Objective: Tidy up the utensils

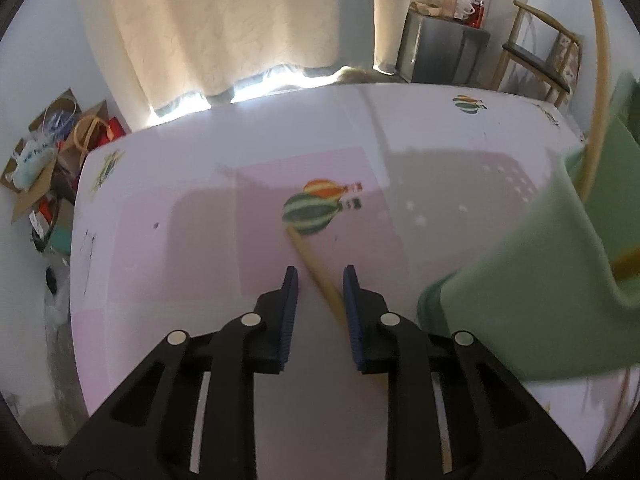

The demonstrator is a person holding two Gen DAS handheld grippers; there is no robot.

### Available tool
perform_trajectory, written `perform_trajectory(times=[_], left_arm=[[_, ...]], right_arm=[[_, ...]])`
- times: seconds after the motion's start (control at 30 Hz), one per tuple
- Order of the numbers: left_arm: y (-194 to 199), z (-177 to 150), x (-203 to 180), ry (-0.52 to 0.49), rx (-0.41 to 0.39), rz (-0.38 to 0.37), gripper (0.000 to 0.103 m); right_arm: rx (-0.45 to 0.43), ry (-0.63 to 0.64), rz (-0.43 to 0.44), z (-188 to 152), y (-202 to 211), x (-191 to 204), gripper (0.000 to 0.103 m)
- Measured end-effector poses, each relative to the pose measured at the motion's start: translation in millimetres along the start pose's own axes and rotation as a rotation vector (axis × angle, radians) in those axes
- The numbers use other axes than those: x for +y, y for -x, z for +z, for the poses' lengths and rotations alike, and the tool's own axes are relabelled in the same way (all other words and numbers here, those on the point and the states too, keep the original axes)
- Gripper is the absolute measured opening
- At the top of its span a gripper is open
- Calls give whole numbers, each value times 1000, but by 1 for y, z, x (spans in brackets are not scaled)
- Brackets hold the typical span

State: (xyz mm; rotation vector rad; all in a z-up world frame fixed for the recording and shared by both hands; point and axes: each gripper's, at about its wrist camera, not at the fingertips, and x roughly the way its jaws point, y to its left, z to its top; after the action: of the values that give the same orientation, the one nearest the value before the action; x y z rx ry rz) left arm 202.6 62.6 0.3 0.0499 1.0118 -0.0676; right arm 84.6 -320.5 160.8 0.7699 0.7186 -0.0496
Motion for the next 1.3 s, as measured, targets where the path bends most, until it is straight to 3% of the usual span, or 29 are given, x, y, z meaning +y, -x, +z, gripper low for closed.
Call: perform_trajectory(times=[0.17,0.27,0.5,0.67,0.8,0.97,1.1,1.13,1.2,1.3], left_arm=[[7,-9,21,72,23,-24,5],[12,-19,35,98,28,-12,5],[9,-15,24,36,55,38,5],[22,-28,40,122,30,71,4],[61,-44,55,183,-46,-20,4],[163,-45,49,228,-259,-152,4],[244,-12,31,287,-553,-244,4],[252,-4,27,304,-608,-248,4],[260,18,13,341,-776,-178,4],[242,43,-1,414,-857,-120,4]], right_arm=[[-6,11,4,-3,6,3,7],[-12,8,2,-3,7,2,7],[-6,13,3,-6,6,1,7],[15,7,24,-7,1,5,7],[12,17,43,-8,1,13,7],[6,24,76,-9,5,23,7],[-17,22,95,-7,12,27,7],[-25,21,97,-6,14,28,7],[-43,21,99,-5,17,29,7],[-51,20,100,-4,19,30,7]])
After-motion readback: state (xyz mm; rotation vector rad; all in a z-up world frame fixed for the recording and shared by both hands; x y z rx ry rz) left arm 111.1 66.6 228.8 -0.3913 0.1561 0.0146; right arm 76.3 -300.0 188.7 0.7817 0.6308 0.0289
